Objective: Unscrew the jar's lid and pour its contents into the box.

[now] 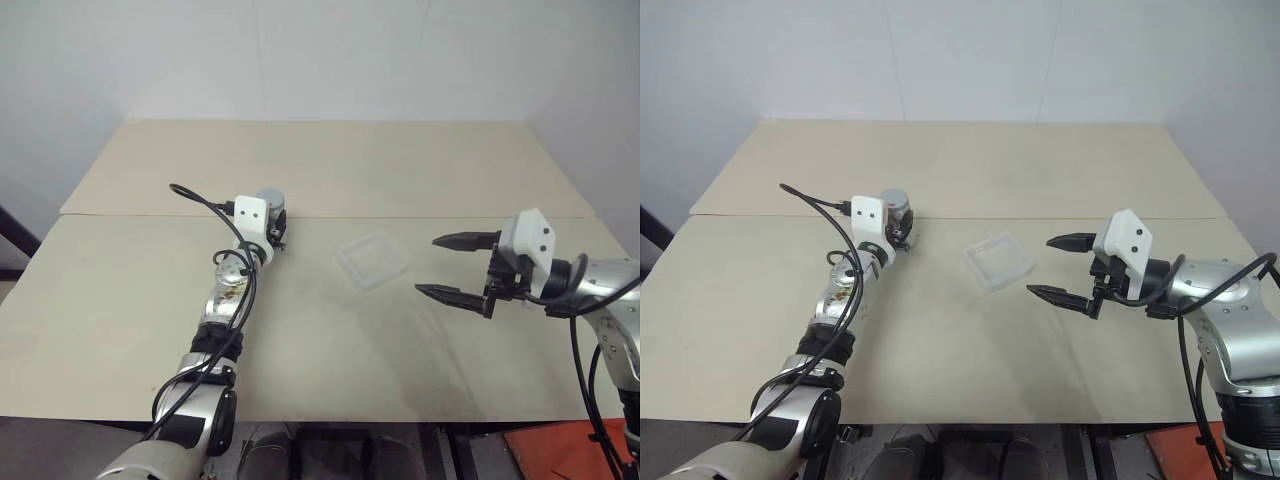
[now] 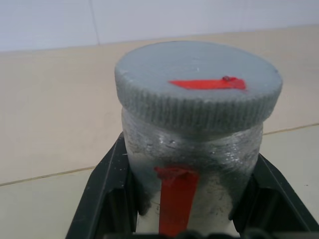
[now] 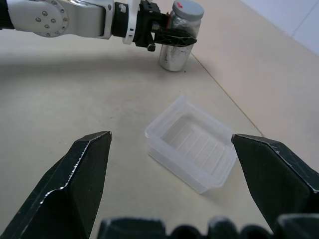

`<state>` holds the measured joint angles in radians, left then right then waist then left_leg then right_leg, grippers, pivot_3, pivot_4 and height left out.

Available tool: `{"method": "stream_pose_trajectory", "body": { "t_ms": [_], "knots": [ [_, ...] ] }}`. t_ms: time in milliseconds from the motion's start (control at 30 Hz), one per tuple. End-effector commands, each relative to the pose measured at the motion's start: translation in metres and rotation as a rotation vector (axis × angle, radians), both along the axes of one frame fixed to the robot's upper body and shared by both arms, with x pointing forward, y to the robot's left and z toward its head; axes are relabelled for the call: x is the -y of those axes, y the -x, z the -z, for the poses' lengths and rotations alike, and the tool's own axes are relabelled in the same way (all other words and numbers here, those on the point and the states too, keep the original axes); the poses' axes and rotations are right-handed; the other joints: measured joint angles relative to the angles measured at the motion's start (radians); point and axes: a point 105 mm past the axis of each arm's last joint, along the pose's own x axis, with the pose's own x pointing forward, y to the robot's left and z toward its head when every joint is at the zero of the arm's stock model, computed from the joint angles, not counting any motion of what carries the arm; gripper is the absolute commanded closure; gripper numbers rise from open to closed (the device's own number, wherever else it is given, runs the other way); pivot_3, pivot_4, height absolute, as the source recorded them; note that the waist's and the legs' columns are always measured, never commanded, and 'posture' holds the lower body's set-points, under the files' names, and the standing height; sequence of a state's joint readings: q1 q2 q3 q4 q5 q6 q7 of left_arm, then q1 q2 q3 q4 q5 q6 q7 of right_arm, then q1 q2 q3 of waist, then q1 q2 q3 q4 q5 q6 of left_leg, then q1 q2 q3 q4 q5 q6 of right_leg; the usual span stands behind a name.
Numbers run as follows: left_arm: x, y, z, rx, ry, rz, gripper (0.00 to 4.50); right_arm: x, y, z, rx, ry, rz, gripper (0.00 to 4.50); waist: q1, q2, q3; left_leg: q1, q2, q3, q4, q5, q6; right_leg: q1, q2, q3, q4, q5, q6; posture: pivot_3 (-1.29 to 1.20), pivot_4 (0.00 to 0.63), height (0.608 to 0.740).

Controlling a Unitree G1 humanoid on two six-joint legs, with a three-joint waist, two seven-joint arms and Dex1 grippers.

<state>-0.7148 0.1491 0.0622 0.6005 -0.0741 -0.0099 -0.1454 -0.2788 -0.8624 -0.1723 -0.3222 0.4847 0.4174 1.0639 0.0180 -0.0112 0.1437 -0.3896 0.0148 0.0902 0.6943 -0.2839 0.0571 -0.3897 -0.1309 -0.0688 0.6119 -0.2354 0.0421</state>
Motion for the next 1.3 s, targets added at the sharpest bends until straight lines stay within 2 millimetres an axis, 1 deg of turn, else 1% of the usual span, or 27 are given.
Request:
{"method": "stream_pose_trajectory", "body": {
  "t_ms": [33, 133, 233, 300, 367, 433, 467, 533, 567, 667, 733, 767, 900, 1033, 1300],
  "knots": [
    [0.002, 0.001, -0.027, 0.096, -0.036, 0.062, 2.57, -0.003, 0.006, -0.012, 0.053, -0.001, -0.014, 0.00, 0.000, 0.000, 0.000, 0.000, 0.000, 0.000, 0.000, 0.000, 0.000, 0.000, 0.000, 0.000, 0.000, 0.000, 0.000, 0.00, 0.150, 0.740],
    [0.006, 0.011, -0.038, 0.102, -0.055, 0.230, 2.57, -0.009, 0.008, -0.016, 0.063, -0.016, -0.033, 0.00, -0.003, 0.000, 0.000, 0.000, 0.000, 0.000, 0.000, 0.000, 0.000, 0.000, 0.000, 0.000, 0.000, 0.000, 0.000, 0.00, 0.150, 0.740],
    [0.003, 0.030, -0.055, 0.098, -0.090, 0.453, 2.57, -0.020, 0.007, -0.024, 0.079, -0.054, -0.073, 0.00, -0.010, 0.000, 0.000, 0.000, 0.000, 0.001, 0.000, 0.000, -0.001, -0.001, 0.000, 0.000, 0.001, 0.000, 0.000, 0.00, 0.150, 0.740],
    [-0.001, 0.045, -0.067, 0.083, -0.106, 0.602, 2.57, -0.030, 0.007, -0.031, 0.084, -0.086, -0.112, 0.00, -0.016, 0.000, 0.000, 0.000, 0.001, 0.001, 0.000, 0.001, -0.001, -0.001, 0.001, 0.000, 0.001, 0.000, 0.000, 0.00, 0.150, 0.740],
    [-0.001, 0.066, -0.076, 0.063, -0.133, 0.787, 2.57, -0.042, 0.006, -0.041, 0.092, -0.131, -0.150, 0.00, -0.019, 0.000, 0.000, 0.001, 0.001, 0.001, 0.000, 0.001, -0.002, -0.001, 0.001, 0.000, 0.001, 0.000, 0.000, 0.00, 0.150, 0.740],
    [0.004, 0.083, -0.080, 0.050, -0.136, 0.940, 2.57, -0.053, 0.002, -0.051, 0.099, -0.176, -0.168, 0.00, -0.021, 0.000, 0.000, 0.001, 0.001, 0.001, 0.000, 0.001, -0.002, -0.001, 0.001, 0.000, 0.002, 0.000, 0.000, 0.00, 0.150, 0.740],
    [0.008, 0.089, -0.082, 0.047, -0.131, 0.993, 2.57, -0.057, -0.001, -0.055, 0.099, -0.192, -0.171, 0.00, -0.021, 0.000, 0.000, 0.001, 0.001, 0.001, 0.000, 0.001, -0.002, -0.001, 0.001, 0.000, 0.002, 0.000, 0.000, 0.00, 0.150, 0.740],
    [0.020, 0.097, -0.076, 0.027, -0.158, 1.090, 2.57, -0.070, -0.001, -0.066, 0.106, -0.230, -0.213, 0.00, -0.012, 0.000, 0.000, 0.001, 0.001, 0.000, 0.001, 0.001, -0.002, 0.000, 0.001, 0.000, 0.002, 0.000, 0.000, 0.00, 0.150, 0.740],
    [0.024, 0.098, -0.074, 0.016, -0.170, 1.115, 2.57, -0.075, -0.001, -0.069, 0.108, -0.239, -0.227, 0.00, -0.009, 0.000, 0.000, 0.000, 0.001, 0.000, 0.001, 0.001, -0.002, 0.000, 0.001, 0.000, 0.002, 0.000, 0.000, 0.00, 0.150, 0.740],
    [0.043, 0.100, -0.066, 0.000, -0.174, 1.202, 2.57, -0.099, -0.004, -0.082, 0.098, -0.284, -0.266, 0.00, -0.005, 0.000, 0.000, -0.001, 0.000, 0.000, 0.001, 0.001, -0.002, -0.001, 0.001, 0.000, 0.002, 0.000, 0.000, 0.00, 0.150, 0.740],
    [0.053, 0.102, -0.063, 0.003, -0.182, 1.248, 2.57, -0.113, -0.006, -0.085, 0.076, -0.295, -0.275, 0.00, -0.007, 0.000, 0.000, -0.001, -0.001, 0.000, 0.001, 0.001, -0.002, -0.001, 0.001, 0.000, 0.002, 0.000, 0.000, 0.00, 0.150, 0.740],
    [0.056, 0.102, -0.062, 0.001, -0.184, 1.258, 2.57, -0.117, -0.006, -0.085, 0.069, -0.291, -0.279, 0.00, -0.007, 0.000, 0.000, -0.001, -0.001, 0.000, 0.001, 0.001, -0.002, -0.002, 0.002, 0.000, 0.002, 0.000, 0.000, 0.00, 0.150, 0.740],
    [0.065, 0.101, -0.062, 0.013, -0.186, 1.297, 2.57, -0.135, -0.008, -0.071, 0.031, -0.233, -0.284, 0.00, -0.009, 0.000, 0.000, -0.002, -0.001, 0.000, 0.001, 0.001, -0.002, -0.003, 0.002, 0.000, 0.002, 0.000, 0.000, 0.00, 0.150, 0.740],
    [0.067, 0.101, -0.065, 0.022, -0.192, 1.311, 2.57, -0.139, -0.013, -0.066, 0.026, -0.215, -0.265, 0.00, -0.011, 0.000, 0.000, -0.005, -0.001, 0.000, 0.001, 0.001, -0.001, -0.006, 0.002, 0.000, 0.003, 0.000, 0.000, 0.00, 0.150, 0.740],
    [0.064, 0.104, -0.065, 0.027, -0.199, 1.321, 2.57, -0.136, -0.021, -0.062, 0.014, -0.213, -0.227, 0.00, -0.013, 0.000, 0.000, -0.010, -0.001, 0.001, 0.001, 0.001, -0.002, -0.014, 0.002, 0.000, 0.006, 0.000, 0.000, 0.00, 0.150, 0.740]
  ]
}}
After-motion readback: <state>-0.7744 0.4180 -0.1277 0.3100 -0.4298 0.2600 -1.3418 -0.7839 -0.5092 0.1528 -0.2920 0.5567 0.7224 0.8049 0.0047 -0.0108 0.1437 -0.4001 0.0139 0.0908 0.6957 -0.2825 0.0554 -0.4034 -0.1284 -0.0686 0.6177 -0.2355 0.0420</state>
